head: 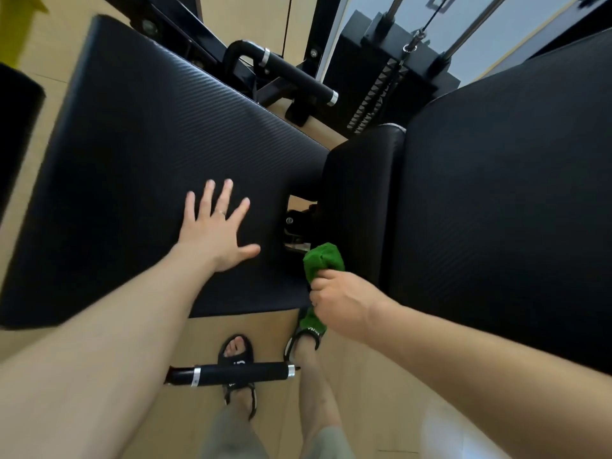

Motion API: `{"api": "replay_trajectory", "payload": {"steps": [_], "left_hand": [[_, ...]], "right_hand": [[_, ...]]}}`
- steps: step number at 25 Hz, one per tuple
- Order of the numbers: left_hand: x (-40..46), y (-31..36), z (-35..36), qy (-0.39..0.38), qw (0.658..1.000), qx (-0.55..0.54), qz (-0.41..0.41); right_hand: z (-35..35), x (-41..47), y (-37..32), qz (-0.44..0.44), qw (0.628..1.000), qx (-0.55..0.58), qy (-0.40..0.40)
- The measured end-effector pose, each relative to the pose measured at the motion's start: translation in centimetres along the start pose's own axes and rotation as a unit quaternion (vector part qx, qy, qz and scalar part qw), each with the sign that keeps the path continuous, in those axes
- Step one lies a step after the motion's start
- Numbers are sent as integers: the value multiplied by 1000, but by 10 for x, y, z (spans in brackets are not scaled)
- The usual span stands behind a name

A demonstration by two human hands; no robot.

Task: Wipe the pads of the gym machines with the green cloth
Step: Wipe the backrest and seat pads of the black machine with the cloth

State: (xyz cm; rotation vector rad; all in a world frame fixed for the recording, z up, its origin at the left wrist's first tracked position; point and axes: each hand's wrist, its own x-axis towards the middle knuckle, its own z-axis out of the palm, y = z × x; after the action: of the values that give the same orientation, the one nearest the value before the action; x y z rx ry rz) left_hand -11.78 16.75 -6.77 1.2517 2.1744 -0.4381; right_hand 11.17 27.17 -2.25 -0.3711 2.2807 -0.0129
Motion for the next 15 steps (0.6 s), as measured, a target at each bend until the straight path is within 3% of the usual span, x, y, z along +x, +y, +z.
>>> {"api": "replay_trajectory", "payload": {"steps": [3,7,11,15], "left_hand": [[-37,-12,34,5,999,36,20],[-36,-20,40,-8,999,32,26],[-32,-19,50,7,999,32,24],[-29,-20,55,30,999,32,20]], "right_hand": [[-21,-26,-3,79,995,-49,24],[-51,-60,9,196,951,-236,39],[-48,-61,4,325,917,-229,9],[-41,-29,21,351,913,-208,32]]}}
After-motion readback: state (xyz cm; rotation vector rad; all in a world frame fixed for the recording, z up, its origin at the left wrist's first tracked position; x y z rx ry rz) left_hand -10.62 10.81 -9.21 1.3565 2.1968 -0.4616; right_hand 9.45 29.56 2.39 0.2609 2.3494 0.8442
